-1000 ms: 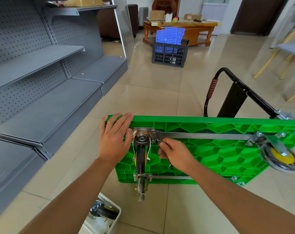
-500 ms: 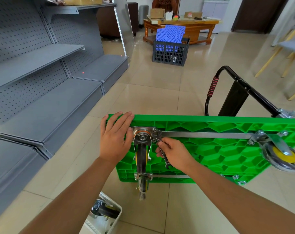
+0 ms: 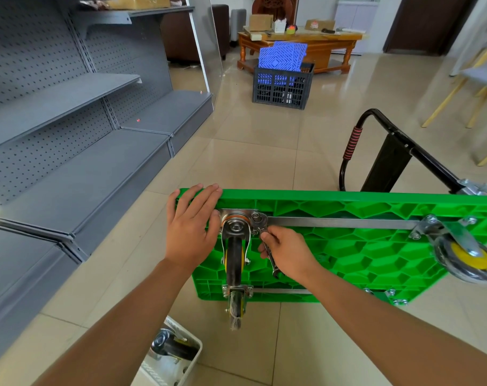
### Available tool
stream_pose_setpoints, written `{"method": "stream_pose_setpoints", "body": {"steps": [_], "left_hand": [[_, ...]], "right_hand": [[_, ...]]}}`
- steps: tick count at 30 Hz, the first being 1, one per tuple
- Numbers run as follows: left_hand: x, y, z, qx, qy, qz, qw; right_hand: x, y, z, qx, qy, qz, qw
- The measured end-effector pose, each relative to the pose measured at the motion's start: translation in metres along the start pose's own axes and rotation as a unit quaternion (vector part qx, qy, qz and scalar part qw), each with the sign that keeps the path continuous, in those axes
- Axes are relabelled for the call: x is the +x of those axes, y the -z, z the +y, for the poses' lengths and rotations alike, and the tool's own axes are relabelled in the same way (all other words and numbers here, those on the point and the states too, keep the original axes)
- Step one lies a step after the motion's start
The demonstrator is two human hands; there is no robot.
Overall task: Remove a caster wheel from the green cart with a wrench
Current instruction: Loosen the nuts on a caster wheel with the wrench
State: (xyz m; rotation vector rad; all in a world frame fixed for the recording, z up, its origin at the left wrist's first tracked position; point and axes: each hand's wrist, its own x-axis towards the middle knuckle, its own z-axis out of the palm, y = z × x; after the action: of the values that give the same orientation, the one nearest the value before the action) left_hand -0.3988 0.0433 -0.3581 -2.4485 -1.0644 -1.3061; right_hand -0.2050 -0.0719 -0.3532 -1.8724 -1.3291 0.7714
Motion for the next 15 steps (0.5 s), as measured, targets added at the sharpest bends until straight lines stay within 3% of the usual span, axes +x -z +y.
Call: {"method": "stream_pose_setpoints", "body": {"steps": [15], "left_hand": [[0.0, 0.0, 0.001, 0.001, 0.001, -0.001, 1.0]], "right_hand": [[0.006, 0.019, 0.007, -0.144, 0.047, 0.052, 0.987]]}}
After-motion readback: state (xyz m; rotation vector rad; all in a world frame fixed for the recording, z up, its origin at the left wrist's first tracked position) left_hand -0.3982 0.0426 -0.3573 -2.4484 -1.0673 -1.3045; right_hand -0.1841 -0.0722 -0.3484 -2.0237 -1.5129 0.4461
